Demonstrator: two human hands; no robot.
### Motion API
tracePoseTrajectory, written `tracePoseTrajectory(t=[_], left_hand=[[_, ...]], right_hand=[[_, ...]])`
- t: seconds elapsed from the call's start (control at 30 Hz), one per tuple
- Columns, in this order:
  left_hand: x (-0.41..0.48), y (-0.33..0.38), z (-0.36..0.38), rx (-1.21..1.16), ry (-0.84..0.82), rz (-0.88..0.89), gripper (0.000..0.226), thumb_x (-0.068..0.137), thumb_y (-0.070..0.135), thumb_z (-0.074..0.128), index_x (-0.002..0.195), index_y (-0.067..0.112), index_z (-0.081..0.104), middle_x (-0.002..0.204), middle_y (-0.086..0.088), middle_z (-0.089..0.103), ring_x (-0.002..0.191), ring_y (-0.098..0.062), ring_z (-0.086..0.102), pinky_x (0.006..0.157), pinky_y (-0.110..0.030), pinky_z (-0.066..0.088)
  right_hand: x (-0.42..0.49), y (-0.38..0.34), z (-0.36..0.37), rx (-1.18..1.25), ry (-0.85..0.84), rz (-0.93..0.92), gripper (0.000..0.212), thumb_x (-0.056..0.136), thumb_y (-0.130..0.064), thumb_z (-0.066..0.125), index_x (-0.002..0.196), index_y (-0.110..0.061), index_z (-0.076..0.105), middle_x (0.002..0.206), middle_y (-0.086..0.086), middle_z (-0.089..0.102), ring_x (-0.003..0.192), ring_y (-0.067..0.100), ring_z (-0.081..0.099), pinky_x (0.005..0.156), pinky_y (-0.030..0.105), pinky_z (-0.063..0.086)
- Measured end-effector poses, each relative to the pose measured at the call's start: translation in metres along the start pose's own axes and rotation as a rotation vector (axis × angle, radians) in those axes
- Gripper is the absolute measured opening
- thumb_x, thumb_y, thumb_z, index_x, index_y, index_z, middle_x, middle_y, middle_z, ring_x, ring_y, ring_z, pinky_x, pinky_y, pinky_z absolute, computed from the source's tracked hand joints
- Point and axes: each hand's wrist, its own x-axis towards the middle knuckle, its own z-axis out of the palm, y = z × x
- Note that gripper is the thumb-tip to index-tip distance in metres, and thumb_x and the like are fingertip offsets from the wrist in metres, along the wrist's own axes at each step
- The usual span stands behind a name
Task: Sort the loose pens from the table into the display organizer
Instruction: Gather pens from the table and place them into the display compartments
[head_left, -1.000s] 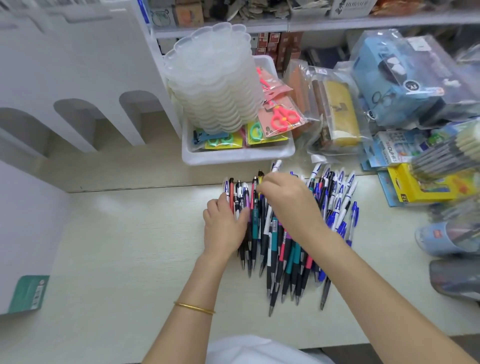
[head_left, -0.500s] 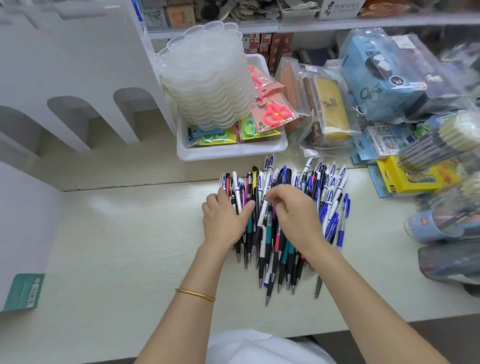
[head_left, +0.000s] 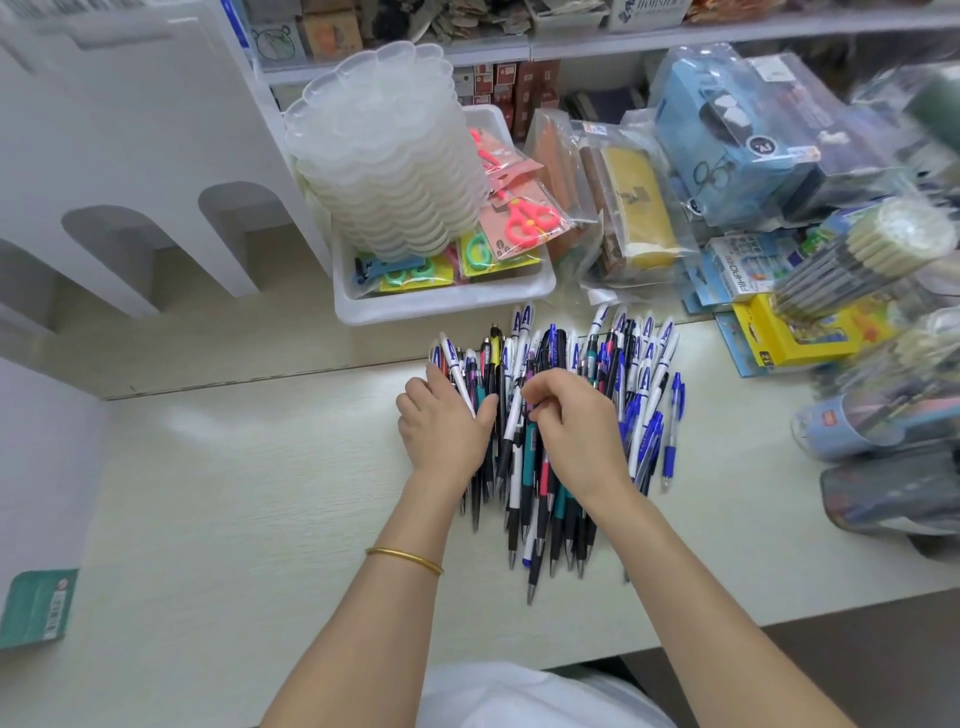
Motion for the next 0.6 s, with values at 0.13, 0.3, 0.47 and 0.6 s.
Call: tracePoseTrajectory(t=[0.13, 0.3, 0.47, 0.6], left_hand=[[0.002, 0.008, 0.001, -0.046, 0.002, -0.046, 0.077, 0.09, 0.049, 0.056, 0.142, 0.002, 0.025, 0.137, -0.017, 0.036, 0.124, -0.032, 0.035, 0.102, -0.037, 0.032], [0.004, 0.01, 0.003, -0.077, -0.004, -0.039, 0.074, 0.087, 0.051, 0.061, 0.135, 0.001, 0.033, 0.135, -0.017, 0.037, 0.123, -0.032, 0.036, 0.101, -0.037, 0.035], [0.006, 0.014, 0.002, -0.129, -0.069, -0.03, 0.07, 0.089, 0.044, 0.064, 0.133, 0.0, 0.032, 0.134, -0.018, 0.035, 0.123, -0.032, 0.035, 0.1, -0.037, 0.038], [0.008, 0.012, -0.002, -0.166, -0.073, -0.052, 0.068, 0.09, 0.039, 0.062, 0.137, 0.001, 0.03, 0.135, -0.018, 0.034, 0.125, -0.032, 0.034, 0.1, -0.038, 0.038]], right_hand=[[0.002, 0.001, 0.002, 0.022, 0.024, 0.017, 0.028, 0.088, 0.007, 0.045, 0.098, -0.01, 0.065, 0.094, -0.002, 0.063, 0.09, 0.015, 0.059, 0.083, 0.037, 0.052], [0.005, 0.002, 0.002, 0.108, 0.109, 0.047, 0.03, 0.086, 0.008, 0.043, 0.095, -0.011, 0.065, 0.09, -0.003, 0.062, 0.089, 0.017, 0.06, 0.082, 0.038, 0.052], [0.008, 0.003, 0.001, 0.122, 0.126, 0.065, 0.029, 0.086, 0.008, 0.047, 0.097, -0.012, 0.065, 0.092, -0.002, 0.063, 0.089, 0.012, 0.058, 0.082, 0.031, 0.051], [0.009, 0.004, 0.001, 0.121, 0.111, 0.07, 0.028, 0.087, 0.007, 0.048, 0.098, -0.013, 0.065, 0.093, -0.002, 0.064, 0.09, 0.011, 0.059, 0.083, 0.03, 0.051]])
